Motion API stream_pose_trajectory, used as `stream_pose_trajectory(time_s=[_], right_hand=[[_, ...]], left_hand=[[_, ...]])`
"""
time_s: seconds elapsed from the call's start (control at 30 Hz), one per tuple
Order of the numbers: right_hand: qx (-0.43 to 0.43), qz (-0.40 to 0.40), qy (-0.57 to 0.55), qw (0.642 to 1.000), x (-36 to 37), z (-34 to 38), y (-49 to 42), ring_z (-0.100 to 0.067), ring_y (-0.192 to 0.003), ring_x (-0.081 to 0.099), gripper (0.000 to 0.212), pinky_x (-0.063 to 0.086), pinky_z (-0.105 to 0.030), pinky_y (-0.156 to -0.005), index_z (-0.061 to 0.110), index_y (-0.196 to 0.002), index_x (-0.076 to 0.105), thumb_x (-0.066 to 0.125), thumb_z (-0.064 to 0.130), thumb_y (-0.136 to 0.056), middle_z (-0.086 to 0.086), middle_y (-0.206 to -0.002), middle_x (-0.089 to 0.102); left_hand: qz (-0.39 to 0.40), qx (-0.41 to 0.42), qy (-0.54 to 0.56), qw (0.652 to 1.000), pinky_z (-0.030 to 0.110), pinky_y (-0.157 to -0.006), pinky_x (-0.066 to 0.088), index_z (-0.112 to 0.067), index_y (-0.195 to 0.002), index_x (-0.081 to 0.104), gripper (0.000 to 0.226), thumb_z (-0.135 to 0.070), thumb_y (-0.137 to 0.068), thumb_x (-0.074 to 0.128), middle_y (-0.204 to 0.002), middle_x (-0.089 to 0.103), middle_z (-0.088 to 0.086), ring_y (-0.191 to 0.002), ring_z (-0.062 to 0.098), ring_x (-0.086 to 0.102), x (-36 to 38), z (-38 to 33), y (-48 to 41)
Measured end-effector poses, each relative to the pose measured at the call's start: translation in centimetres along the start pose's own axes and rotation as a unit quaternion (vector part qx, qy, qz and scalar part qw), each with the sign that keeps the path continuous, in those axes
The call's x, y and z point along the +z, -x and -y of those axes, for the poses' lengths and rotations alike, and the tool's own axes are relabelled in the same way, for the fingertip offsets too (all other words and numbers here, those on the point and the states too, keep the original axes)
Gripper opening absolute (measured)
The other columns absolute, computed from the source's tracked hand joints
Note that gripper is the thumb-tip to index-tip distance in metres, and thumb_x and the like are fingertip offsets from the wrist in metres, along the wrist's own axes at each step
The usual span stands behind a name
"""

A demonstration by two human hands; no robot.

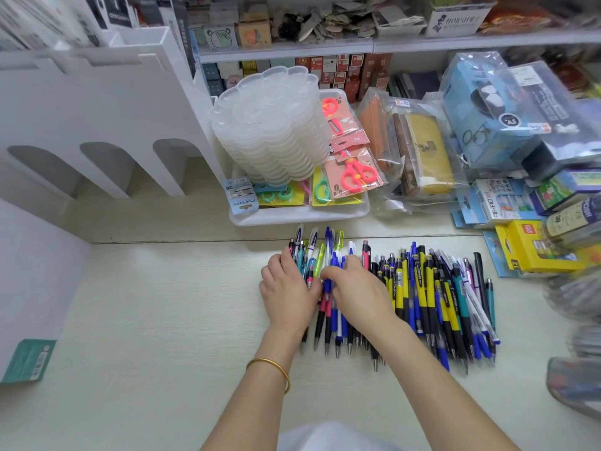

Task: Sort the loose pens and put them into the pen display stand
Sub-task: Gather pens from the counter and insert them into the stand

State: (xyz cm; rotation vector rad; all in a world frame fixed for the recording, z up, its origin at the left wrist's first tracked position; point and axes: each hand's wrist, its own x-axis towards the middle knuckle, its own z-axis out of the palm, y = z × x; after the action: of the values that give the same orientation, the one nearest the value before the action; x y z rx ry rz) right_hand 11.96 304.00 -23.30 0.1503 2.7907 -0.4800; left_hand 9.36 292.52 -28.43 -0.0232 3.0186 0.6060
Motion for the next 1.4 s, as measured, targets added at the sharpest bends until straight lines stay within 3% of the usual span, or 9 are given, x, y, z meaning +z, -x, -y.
stream_pose_trajectory(time_s=[0.17, 0.33, 0.5, 0.57, 0.8, 0.93, 1.07, 1.2, 1.4], right_hand=[[-0.004, -0.004, -0.006, 1.0, 0.2, -0.1, -0.1, -0.02, -0.066, 0.044, 0.034, 0.035, -0.028, -0.055, 0.032, -0.118, 0.061, 0.045, 0.011, -0.095, 0.0, -0.094, 0.036], [-0.01, -0.001, 0.001, 1.0, 0.2, -0.3, -0.3, -0.021, -0.071, 0.047, 0.036, 0.04, -0.029, -0.058, 0.033, -0.12, 0.061, 0.049, 0.011, -0.095, 0.0, -0.095, 0.036], [-0.012, 0.002, 0.011, 1.0, 0.4, -0.3, -0.3, -0.023, -0.072, 0.048, 0.04, 0.042, -0.03, -0.06, 0.032, -0.125, 0.059, 0.049, 0.009, -0.094, 0.0, -0.095, 0.034], [-0.012, 0.0, 0.012, 1.0, 0.4, -0.3, -0.3, -0.023, -0.072, 0.049, 0.04, 0.044, -0.03, -0.06, 0.032, -0.125, 0.059, 0.048, 0.009, -0.094, 0.0, -0.096, 0.035], [-0.014, -0.001, 0.016, 1.0, 0.3, -0.3, -0.2, -0.025, -0.077, 0.057, 0.038, 0.051, -0.033, -0.065, 0.028, -0.125, 0.059, 0.049, 0.008, -0.094, -0.005, -0.108, 0.046], [-0.011, 0.001, 0.013, 1.0, 0.3, -0.3, -0.2, -0.026, -0.077, 0.057, 0.038, 0.05, -0.033, -0.065, 0.028, -0.126, 0.06, 0.049, 0.009, -0.094, -0.005, -0.107, 0.045], [-0.011, 0.003, 0.016, 1.0, 0.2, -0.3, -0.1, -0.024, -0.074, 0.055, 0.037, 0.05, -0.032, -0.063, 0.028, -0.124, 0.06, 0.049, 0.009, -0.095, -0.004, -0.106, 0.045], [-0.011, 0.007, 0.023, 1.0, 0.1, -0.1, -0.1, -0.024, -0.07, 0.05, 0.035, 0.043, -0.03, -0.06, 0.027, -0.12, 0.061, 0.049, 0.008, -0.094, -0.003, -0.099, 0.038], [-0.014, 0.003, 0.023, 1.0, 0.0, -0.1, 0.0, -0.025, -0.073, 0.052, 0.031, 0.045, -0.031, -0.061, 0.023, -0.116, 0.064, 0.05, 0.007, -0.092, -0.003, -0.099, 0.041]], left_hand=[[-0.016, 0.015, -0.031, 0.999, 0.039, -0.063, 0.051, 0.005, -0.119, 0.056, 0.08, -0.037, -0.059, 0.087, -0.102, 0.061, 0.02, -0.085, 0.036, 0.059, 0.2, -0.3, -0.3], [0.009, -0.005, -0.054, 0.998, 0.035, -0.055, 0.05, 0.006, -0.111, 0.059, 0.086, -0.04, -0.045, 0.09, -0.09, 0.061, 0.019, -0.074, 0.035, 0.059, -0.1, -0.7, -0.6], [0.06, -0.03, -0.045, 0.997, 0.036, -0.085, 0.044, 0.0, -0.137, 0.036, 0.074, -0.031, -0.079, 0.071, -0.122, 0.05, 0.017, -0.109, 0.032, 0.049, -0.5, -1.3, -0.5], [0.068, -0.039, -0.046, 0.996, 0.034, -0.088, 0.042, -0.002, -0.138, 0.031, 0.071, -0.03, -0.084, 0.066, -0.125, 0.048, 0.015, -0.113, 0.031, 0.047, -0.6, -1.2, -0.5], [0.086, -0.07, -0.041, 0.993, 0.035, -0.068, 0.043, -0.007, -0.115, 0.042, 0.037, -0.011, -0.083, 0.059, -0.113, 0.058, 0.013, -0.102, 0.032, 0.057, -1.5, -1.2, -1.1], [0.098, -0.082, -0.033, 0.991, 0.033, -0.062, 0.039, -0.008, -0.109, 0.043, 0.035, -0.014, -0.081, 0.062, -0.105, 0.063, 0.012, -0.094, 0.032, 0.062, -2.0, -1.1, -1.3], [0.1, -0.109, 0.071, 0.986, 0.031, -0.06, 0.039, -0.008, -0.11, 0.043, 0.04, -0.019, -0.08, 0.067, -0.094, 0.061, 0.007, -0.08, 0.029, 0.059, -2.8, -1.1, -1.4], [0.12, -0.091, 0.158, 0.976, 0.034, -0.059, 0.048, -0.009, -0.111, 0.045, 0.04, -0.018, -0.081, 0.07, -0.101, 0.063, 0.008, -0.08, 0.024, 0.06, -2.1, -1.2, -0.9], [0.103, -0.066, 0.112, 0.986, 0.04, -0.061, 0.049, -0.01, -0.107, 0.046, 0.031, -0.023, -0.086, 0.065, -0.1, 0.064, 0.01, -0.087, 0.031, 0.062, -1.5, -1.1, -0.5]])
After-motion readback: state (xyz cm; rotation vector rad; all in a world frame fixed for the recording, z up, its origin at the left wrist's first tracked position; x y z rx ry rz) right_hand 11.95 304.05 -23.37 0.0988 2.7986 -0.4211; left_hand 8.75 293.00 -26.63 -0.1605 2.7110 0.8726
